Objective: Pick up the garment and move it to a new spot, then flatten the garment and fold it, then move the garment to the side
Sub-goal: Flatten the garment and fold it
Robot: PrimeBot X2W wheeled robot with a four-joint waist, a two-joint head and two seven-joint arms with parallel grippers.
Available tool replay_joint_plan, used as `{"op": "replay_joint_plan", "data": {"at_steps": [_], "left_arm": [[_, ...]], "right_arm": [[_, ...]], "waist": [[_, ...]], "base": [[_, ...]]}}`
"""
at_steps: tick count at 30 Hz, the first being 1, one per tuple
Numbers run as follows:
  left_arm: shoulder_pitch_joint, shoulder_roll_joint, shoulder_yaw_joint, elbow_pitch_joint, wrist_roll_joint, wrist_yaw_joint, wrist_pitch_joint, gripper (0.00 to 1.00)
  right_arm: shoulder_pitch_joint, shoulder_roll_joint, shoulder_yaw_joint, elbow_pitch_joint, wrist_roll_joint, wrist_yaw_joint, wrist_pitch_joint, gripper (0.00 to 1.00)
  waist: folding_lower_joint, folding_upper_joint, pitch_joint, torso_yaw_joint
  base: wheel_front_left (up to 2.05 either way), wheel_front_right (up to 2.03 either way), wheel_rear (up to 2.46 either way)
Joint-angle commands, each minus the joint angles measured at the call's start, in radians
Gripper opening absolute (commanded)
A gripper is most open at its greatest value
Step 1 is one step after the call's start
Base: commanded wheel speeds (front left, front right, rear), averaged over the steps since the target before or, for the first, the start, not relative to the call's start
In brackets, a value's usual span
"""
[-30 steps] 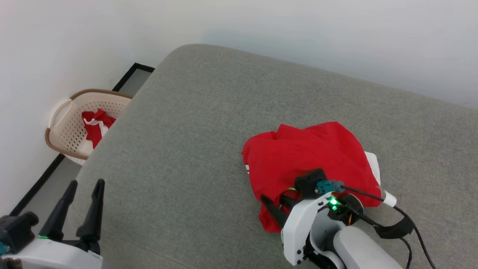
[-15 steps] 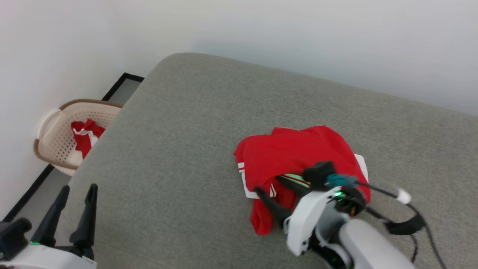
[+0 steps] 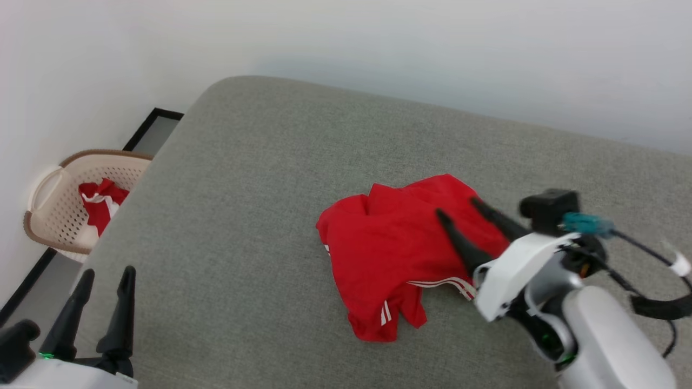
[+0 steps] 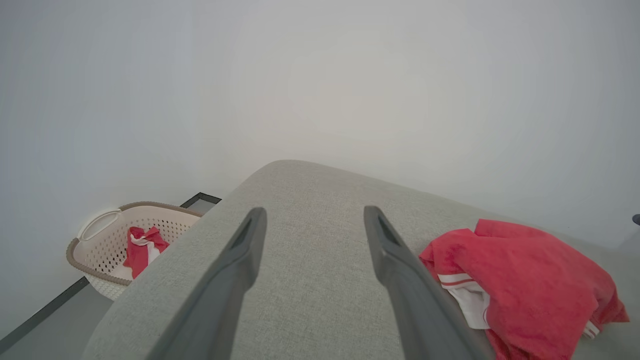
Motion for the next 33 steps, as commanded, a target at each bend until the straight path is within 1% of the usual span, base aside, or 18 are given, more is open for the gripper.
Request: {"op": "replay_joint_plan", "data": {"at_steps": [1, 6, 9, 11, 15, 17, 24, 32, 33], "left_arm": [[-0.01, -0.005, 0.0, -0.002, 0.005, -0.004, -0.002, 1.0], [-0.025, -0.017, -0.012, 0.003, 0.012, -0.016, -0.005, 1.0], [-0.035, -0.022, -0.016, 0.007, 0.013, -0.019, -0.005, 1.0], [-0.042, -0.029, -0.022, 0.012, 0.014, -0.027, -0.006, 1.0], [-0.059, -0.039, -0.033, 0.027, 0.018, -0.038, -0.007, 1.0], [-0.066, -0.045, -0.038, 0.035, 0.021, -0.044, -0.008, 1.0], [-0.101, -0.074, -0.062, 0.064, 0.03, -0.061, -0.008, 1.0], [-0.14, -0.115, -0.072, 0.102, 0.038, -0.084, -0.011, 1.0], [-0.145, -0.121, -0.072, 0.106, 0.039, -0.088, -0.011, 1.0]], "right_arm": [[0.009, -0.009, -0.034, 0.005, -0.012, -0.001, 0.012, 1.0], [-0.016, -0.037, -0.122, 0.059, -0.06, -0.001, 0.047, 1.0], [-0.031, -0.045, -0.144, 0.087, -0.063, -0.001, 0.064, 1.0], [-0.047, -0.063, -0.174, 0.124, -0.079, -0.001, 0.084, 1.0], [-0.085, -0.077, -0.209, 0.196, -0.096, -0.001, 0.117, 1.0], [-0.104, -0.089, -0.215, 0.225, -0.112, -0.001, 0.134, 1.0], [-0.155, -0.09, -0.225, 0.314, -0.105, -0.001, 0.232, 1.0], [-0.187, -0.102, -0.201, 0.392, -0.123, -0.001, 0.336, 1.0], [-0.191, -0.104, -0.198, 0.4, -0.126, -0.001, 0.338, 0.36]], "waist": [[0.0, 0.0, 0.011, -0.001], [0.0, 0.0, 0.036, 0.009], [0.0, 0.0, 0.046, 0.015], [0.0, 0.0, 0.055, 0.022], [0.0, 0.0, 0.073, 0.036], [0.0, 0.0, 0.082, 0.043], [0.0, 0.0, 0.116, 0.071], [0.0, 0.0, 0.159, 0.099], [0.0, 0.0, 0.163, 0.102]], "base": [[0.0, 0.0, 0.0], [0.0, 0.0, 0.0], [0.0, 0.0, 0.0], [0.0, 0.0, 0.0], [0.0, 0.0, 0.0], [0.0, 0.0, 0.0], [0.0, 0.0, 0.0], [0.0, 0.0, 0.0], [0.0, 0.0, 0.0]]}}
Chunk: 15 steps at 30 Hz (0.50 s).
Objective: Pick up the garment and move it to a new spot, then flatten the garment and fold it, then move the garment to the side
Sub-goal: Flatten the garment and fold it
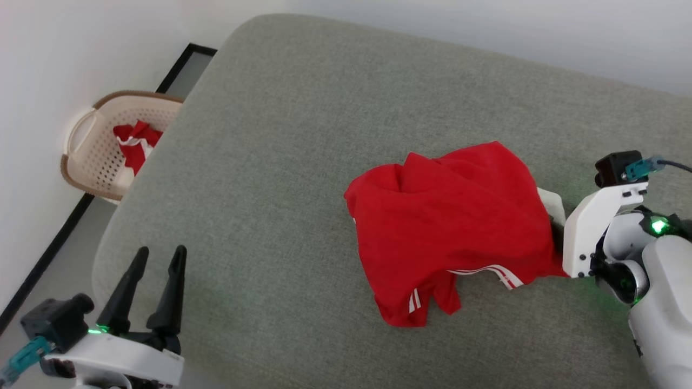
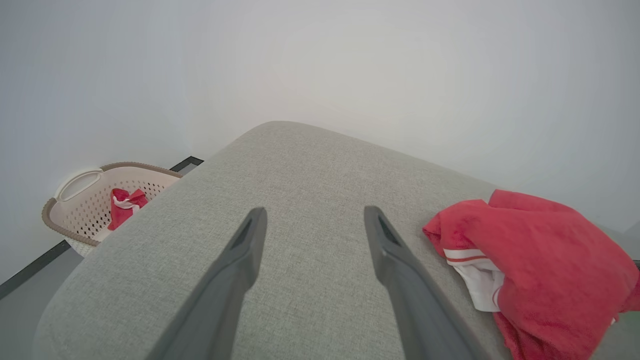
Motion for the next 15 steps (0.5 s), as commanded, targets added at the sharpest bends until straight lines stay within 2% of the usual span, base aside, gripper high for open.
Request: {"op": "replay_joint_plan", "data": {"at_steps": [1, 7, 15], "left_arm": [[-0.012, -0.007, 0.001, 0.004, 0.008, -0.007, -0.004, 1.0], [-0.023, -0.023, 0.017, 0.032, 0.02, -0.02, -0.005, 1.0], [0.003, -0.024, 0.061, 0.033, 0.037, -0.031, -0.003, 1.0]], "right_arm": [[0.003, 0.0, 0.007, 0.019, -0.001, -0.001, 0.004, 0.0], [-0.04, -0.015, 0.012, 0.03, -0.016, -0.001, -0.004, 0.0], [-0.039, -0.065, -0.027, -0.037, 0.006, -0.001, 0.007, 0.0]], "waist": [[0.0, 0.0, 0.013, 0.011], [0.0, 0.0, 0.013, 0.004], [0.0, 0.0, -0.015, -0.052]], "base": [[0.0, 0.0, 0.0], [0.0, 0.0, 0.0], [0.0, 0.0, 0.0]]}}
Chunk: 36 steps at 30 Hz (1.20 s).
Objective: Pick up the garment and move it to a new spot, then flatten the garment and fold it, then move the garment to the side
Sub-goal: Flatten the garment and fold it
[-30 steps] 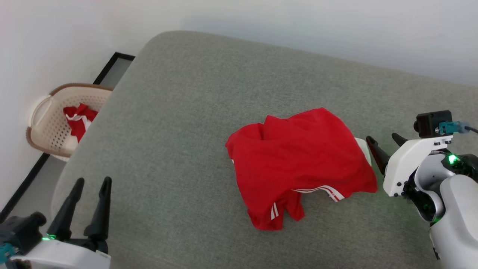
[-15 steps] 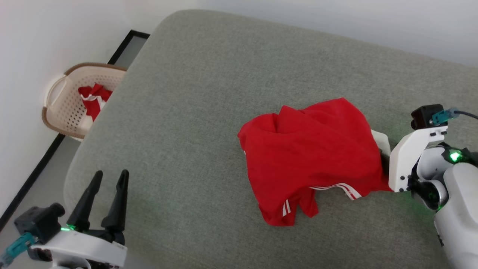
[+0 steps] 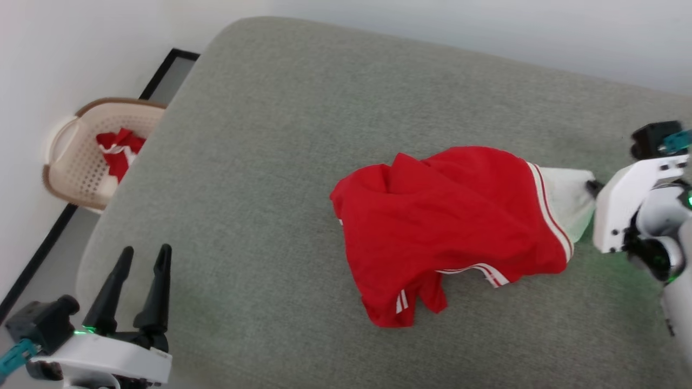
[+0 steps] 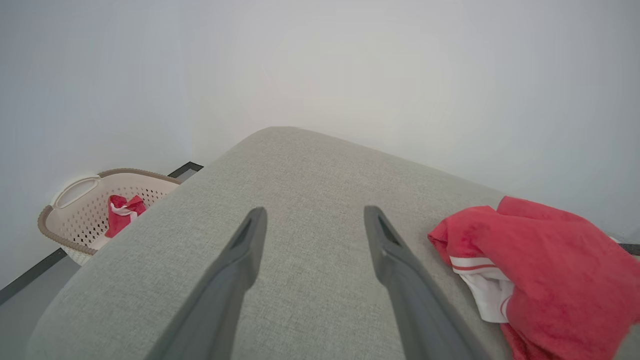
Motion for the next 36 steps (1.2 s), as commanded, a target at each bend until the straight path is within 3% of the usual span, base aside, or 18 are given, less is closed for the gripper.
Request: {"op": "replay_joint_plan", "data": {"at_steps": [1, 16, 21, 30, 32, 33, 34, 36], "left_arm": [[0.009, 0.001, 0.007, -0.003, 0.009, -0.005, 0.001, 1.0], [0.035, 0.018, 0.036, -0.023, 0.024, -0.009, 0.001, 1.0], [0.026, 0.023, 0.029, -0.027, 0.026, -0.006, 0.005, 1.0], [0.022, 0.034, 0.021, -0.024, 0.024, -0.006, 0.016, 1.0], [0.021, 0.036, 0.016, -0.025, 0.025, -0.006, 0.022, 1.0], [0.02, 0.04, 0.013, -0.026, 0.026, -0.006, 0.025, 1.0], [0.02, 0.044, 0.012, -0.028, 0.028, -0.007, 0.031, 1.0], [0.018, 0.05, 0.007, -0.033, 0.029, -0.007, 0.039, 1.0]], "right_arm": [[0.016, -0.014, -0.014, -0.015, 0.011, -0.001, 0.003, 0.0], [0.202, -0.113, -0.233, -0.176, -0.043, -0.001, 0.081, 0.0], [0.249, -0.122, -0.317, -0.158, -0.097, -0.002, 0.1, 0.0], [0.259, -0.067, -0.395, -0.058, -0.145, -0.001, 0.087, 0.0], [0.246, -0.057, -0.4, -0.029, -0.16, -0.002, 0.078, 0.31], [0.238, -0.052, -0.401, -0.017, -0.165, -0.001, 0.071, 0.88], [0.232, -0.047, -0.403, -0.008, -0.171, -0.001, 0.064, 1.0], [0.224, -0.037, -0.404, 0.01, -0.179, -0.001, 0.054, 1.0]], "waist": [[0.0, 0.0, -0.016, -0.027], [0.0, 0.0, -0.064, -0.148], [0.0, 0.0, -0.07, -0.157], [0.0, 0.0, -0.078, -0.161], [0.0, 0.0, -0.084, -0.163], [0.0, 0.0, -0.087, -0.165], [0.0, 0.0, -0.091, -0.168], [0.0, 0.0, -0.1, -0.175]], "base": [[0.0, 0.0, 0.0], [0.0, 0.0, 0.0], [0.0, 0.0, 0.0], [0.0, 0.0, 0.0], [0.0, 0.0, 0.0], [0.0, 0.0, 0.0], [0.0, 0.0, 0.0], [0.0, 0.0, 0.0]]}}
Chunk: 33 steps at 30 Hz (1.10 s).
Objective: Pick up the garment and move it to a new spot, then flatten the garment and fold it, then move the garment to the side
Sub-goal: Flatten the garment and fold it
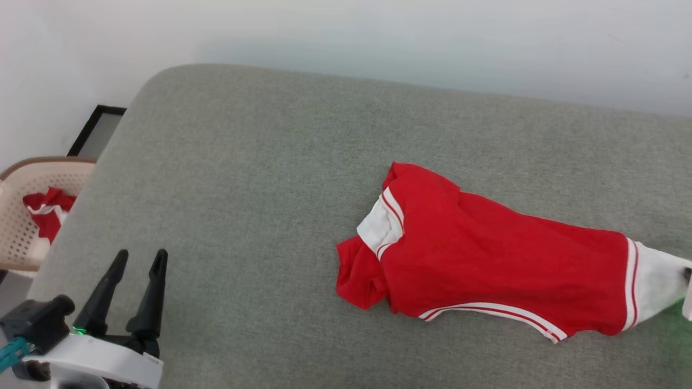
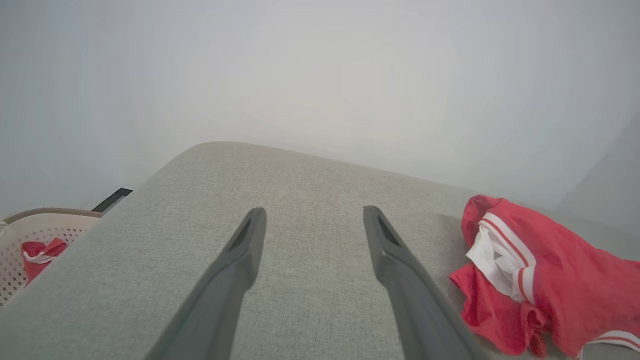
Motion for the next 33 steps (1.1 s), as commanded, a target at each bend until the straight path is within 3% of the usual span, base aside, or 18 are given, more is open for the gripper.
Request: {"op": "replay_joint_plan", "data": {"at_steps": [1, 9, 16, 26, 33], "left_arm": [[-0.005, 0.009, -0.002, -0.008, 0.008, -0.001, 0.007, 1.0], [-0.009, 0.047, -0.005, -0.042, -0.012, -0.001, 0.062, 1.0], [-0.056, 0.094, -0.022, -0.08, -0.041, -0.007, 0.144, 1.0], [-0.189, 0.184, -0.081, -0.121, -0.111, -0.013, 0.337, 1.0], [-0.298, 0.216, -0.133, -0.102, -0.177, -0.015, 0.495, 1.0]], "right_arm": [[-0.011, 0.005, -0.001, 0.012, -0.012, -0.001, -0.011, 1.0], [-0.035, 0.025, 0.032, -0.004, 0.01, -0.001, -0.051, 1.0], [-0.023, 0.053, 0.082, -0.132, 0.071, -0.001, -0.126, 1.0], [0.052, 0.126, 0.153, -0.362, 0.115, -0.001, -0.322, 1.0], [0.123, 0.194, 0.158, -0.441, 0.127, -0.001, -0.45, 1.0]], "waist": [[0.0, 0.0, -0.011, -0.012], [0.0, 0.0, -0.04, -0.068], [0.0, 0.0, -0.036, -0.142], [0.0, 0.0, 0.003, -0.245], [0.0, 0.0, 0.029, -0.301]], "base": [[0.0, 0.0, 0.0], [0.0, 0.0, 0.0], [0.0, 0.0, 0.0], [0.0, 0.0, 0.0], [0.0, 0.0, 0.0]]}}
